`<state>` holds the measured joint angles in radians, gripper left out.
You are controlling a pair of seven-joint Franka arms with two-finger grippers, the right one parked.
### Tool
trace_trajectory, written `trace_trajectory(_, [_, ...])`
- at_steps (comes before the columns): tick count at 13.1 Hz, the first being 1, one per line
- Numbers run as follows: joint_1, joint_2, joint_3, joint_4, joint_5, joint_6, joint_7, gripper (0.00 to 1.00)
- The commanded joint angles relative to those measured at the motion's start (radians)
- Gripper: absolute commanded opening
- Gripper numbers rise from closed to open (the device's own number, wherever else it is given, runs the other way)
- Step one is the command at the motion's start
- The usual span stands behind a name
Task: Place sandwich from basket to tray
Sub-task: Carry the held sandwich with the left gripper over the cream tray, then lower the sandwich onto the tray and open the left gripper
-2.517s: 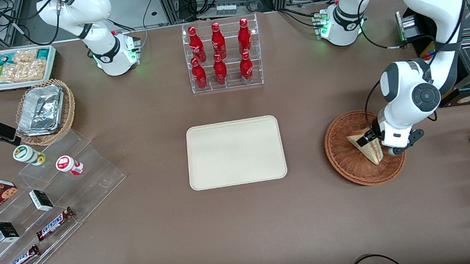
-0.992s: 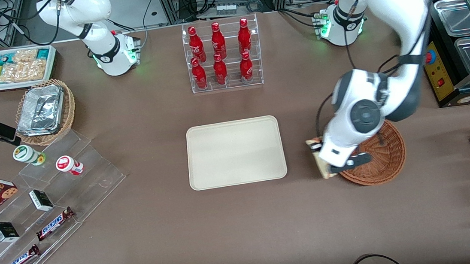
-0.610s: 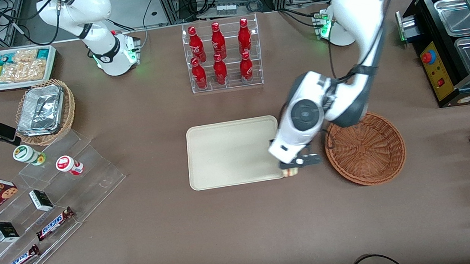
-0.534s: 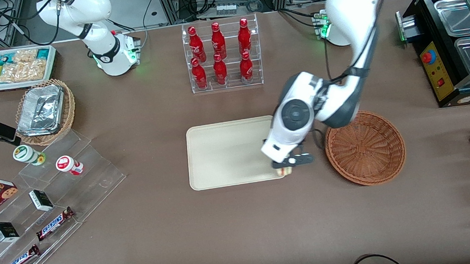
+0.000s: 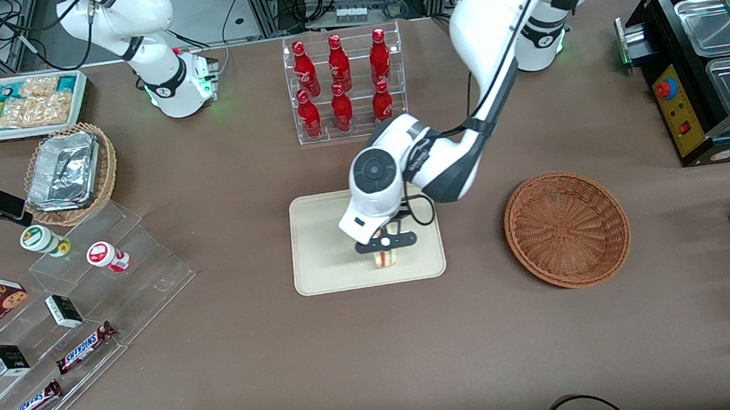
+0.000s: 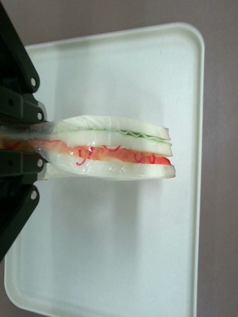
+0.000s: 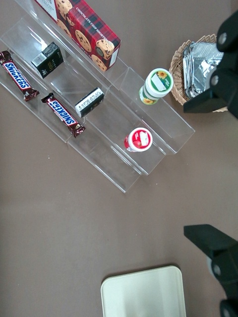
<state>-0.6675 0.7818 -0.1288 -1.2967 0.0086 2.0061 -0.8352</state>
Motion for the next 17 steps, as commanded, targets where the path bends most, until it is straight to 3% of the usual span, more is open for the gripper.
trace_trajectory(1, [-0.035,0.079,0.015,0.118,0.008,-0.050,-0.042,0.00])
trace_trajectory(6, [-0.044,0.129,0.015,0.163,0.007,-0.056,-0.107,0.00])
trace_trajectory(7, [-0.046,0.129,0.014,0.163,0.007,-0.055,-0.107,0.06])
trace_trajectory(9, [-0.044,0.128,0.014,0.163,0.004,-0.052,-0.117,1.00])
trace_trajectory(17, [-0.035,0.039,0.011,0.163,-0.015,-0.075,-0.119,1.00])
